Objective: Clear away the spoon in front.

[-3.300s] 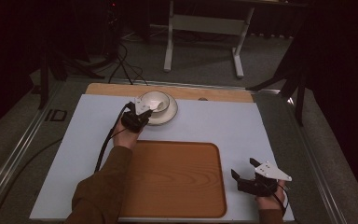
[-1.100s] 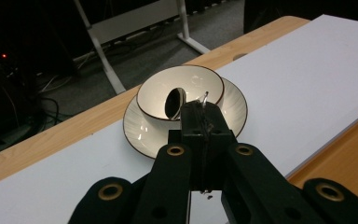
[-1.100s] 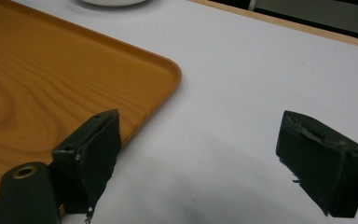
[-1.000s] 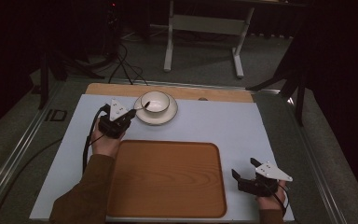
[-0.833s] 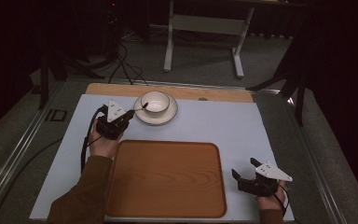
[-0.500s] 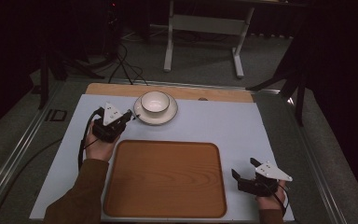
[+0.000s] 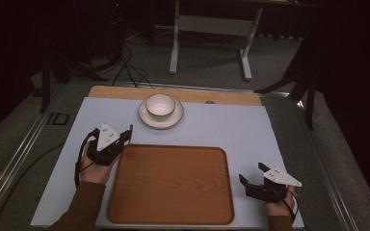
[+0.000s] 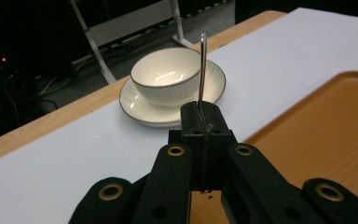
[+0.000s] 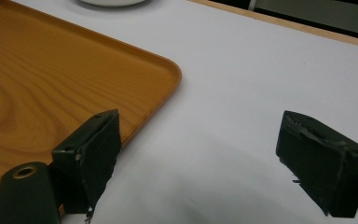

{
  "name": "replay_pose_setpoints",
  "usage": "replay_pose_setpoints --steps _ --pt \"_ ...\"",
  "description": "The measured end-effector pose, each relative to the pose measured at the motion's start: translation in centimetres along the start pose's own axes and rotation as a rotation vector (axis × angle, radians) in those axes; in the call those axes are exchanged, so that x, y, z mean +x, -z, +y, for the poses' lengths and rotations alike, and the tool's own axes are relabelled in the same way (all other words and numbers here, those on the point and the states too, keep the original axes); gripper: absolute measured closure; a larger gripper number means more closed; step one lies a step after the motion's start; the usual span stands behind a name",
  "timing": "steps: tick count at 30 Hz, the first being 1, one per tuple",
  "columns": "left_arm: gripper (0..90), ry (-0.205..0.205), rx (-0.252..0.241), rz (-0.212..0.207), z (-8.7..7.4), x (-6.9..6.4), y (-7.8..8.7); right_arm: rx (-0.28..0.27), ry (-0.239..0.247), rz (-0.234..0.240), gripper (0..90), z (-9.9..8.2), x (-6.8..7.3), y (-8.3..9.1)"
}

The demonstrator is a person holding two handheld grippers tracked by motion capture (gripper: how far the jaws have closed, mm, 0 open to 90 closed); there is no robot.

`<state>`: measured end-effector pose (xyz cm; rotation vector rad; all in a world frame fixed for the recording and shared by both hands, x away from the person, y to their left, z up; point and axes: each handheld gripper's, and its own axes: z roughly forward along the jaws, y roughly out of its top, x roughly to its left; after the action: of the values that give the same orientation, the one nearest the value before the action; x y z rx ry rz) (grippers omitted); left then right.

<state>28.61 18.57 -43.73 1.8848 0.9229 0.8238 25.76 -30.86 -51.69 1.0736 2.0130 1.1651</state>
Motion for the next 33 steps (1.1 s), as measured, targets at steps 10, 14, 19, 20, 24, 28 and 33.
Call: replay_pose_setpoints --steps 10,14,19,20,24,28,33 --pt "90.0 0.01 0.004 -0.026 -1.7 -1.0 0.2 -0.002 -0.002 -0.001 13.8 0.0 0.0 0.0" --pt "90.0 0.009 0.004 -0.028 -2.3 -1.7 1.0 -0.003 -0.002 0.002 13.8 0.0 0.0 0.0" --pt "90.0 0.009 0.005 -0.038 -3.2 -2.0 2.0 -0.001 0.0 0.002 13.7 0.0 0.0 0.0" --pt "90.0 0.01 0.007 -0.037 -3.3 -2.0 2.2 0.0 0.001 0.002 13.8 0.0 0.0 0.0" --pt "90.0 0.019 0.012 -0.039 -3.7 -1.9 2.7 0.002 0.001 0.002 13.8 0.0 0.1 0.0" --pt "90.0 0.022 0.014 -0.041 -4.0 -1.9 3.1 0.005 0.001 0.002 13.8 0.0 0.1 -0.1" --pt "90.0 0.033 0.044 -0.049 -5.3 -1.9 3.2 0.001 0.001 0.002 13.8 0.0 0.0 0.0"
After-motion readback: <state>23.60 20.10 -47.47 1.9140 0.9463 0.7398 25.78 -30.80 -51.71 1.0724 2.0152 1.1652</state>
